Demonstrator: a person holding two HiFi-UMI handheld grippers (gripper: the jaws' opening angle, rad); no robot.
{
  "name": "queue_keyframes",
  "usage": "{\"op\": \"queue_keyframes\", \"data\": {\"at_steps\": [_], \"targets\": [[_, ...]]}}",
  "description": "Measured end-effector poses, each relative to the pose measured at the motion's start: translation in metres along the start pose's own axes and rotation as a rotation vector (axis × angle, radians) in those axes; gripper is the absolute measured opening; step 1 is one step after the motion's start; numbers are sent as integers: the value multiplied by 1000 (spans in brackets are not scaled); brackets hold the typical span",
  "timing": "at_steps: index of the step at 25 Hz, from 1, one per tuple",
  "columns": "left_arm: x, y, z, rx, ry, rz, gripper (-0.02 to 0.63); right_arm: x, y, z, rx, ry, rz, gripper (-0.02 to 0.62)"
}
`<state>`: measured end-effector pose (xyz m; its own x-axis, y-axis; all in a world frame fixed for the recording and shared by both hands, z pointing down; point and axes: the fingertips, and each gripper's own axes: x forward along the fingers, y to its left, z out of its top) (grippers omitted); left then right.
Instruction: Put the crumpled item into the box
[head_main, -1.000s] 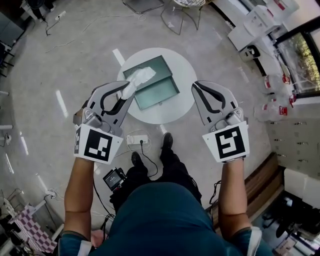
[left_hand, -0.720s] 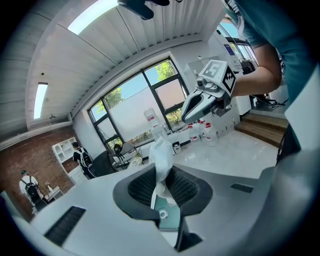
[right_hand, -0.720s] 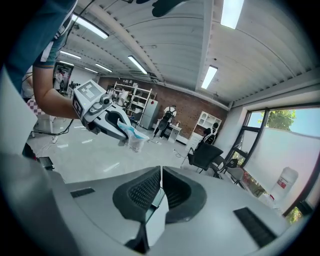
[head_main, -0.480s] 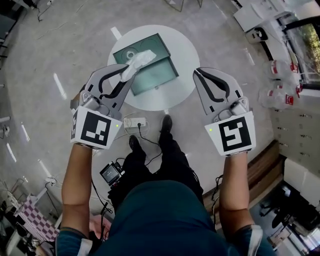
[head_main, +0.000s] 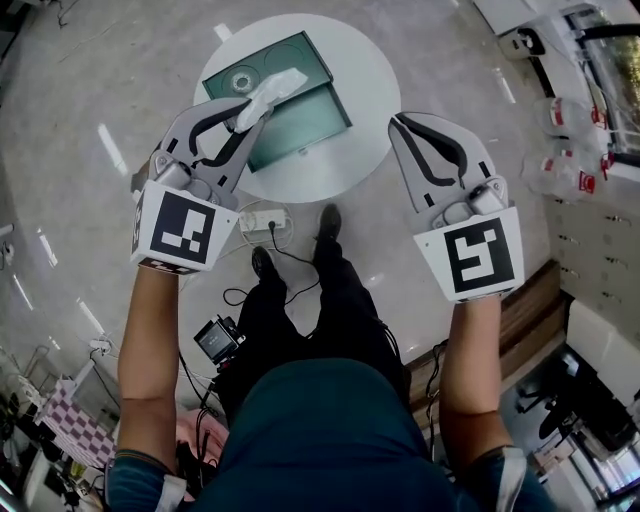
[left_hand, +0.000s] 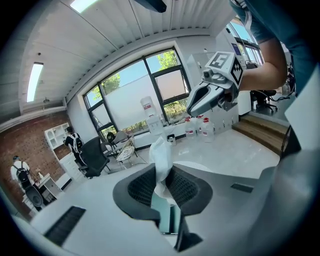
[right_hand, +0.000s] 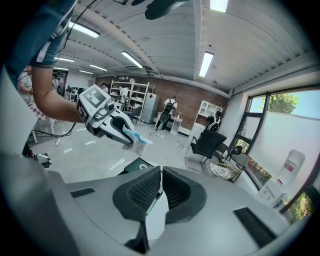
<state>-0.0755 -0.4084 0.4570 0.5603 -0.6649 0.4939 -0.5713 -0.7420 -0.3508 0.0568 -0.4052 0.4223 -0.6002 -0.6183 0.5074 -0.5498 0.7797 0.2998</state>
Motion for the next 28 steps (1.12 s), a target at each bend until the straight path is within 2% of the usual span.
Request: {"op": "queue_keyframes", "data": {"at_steps": [28], "targets": [[107, -28, -107, -77, 117, -68, 74, 76, 1, -114, 90, 75, 49, 40]]}}
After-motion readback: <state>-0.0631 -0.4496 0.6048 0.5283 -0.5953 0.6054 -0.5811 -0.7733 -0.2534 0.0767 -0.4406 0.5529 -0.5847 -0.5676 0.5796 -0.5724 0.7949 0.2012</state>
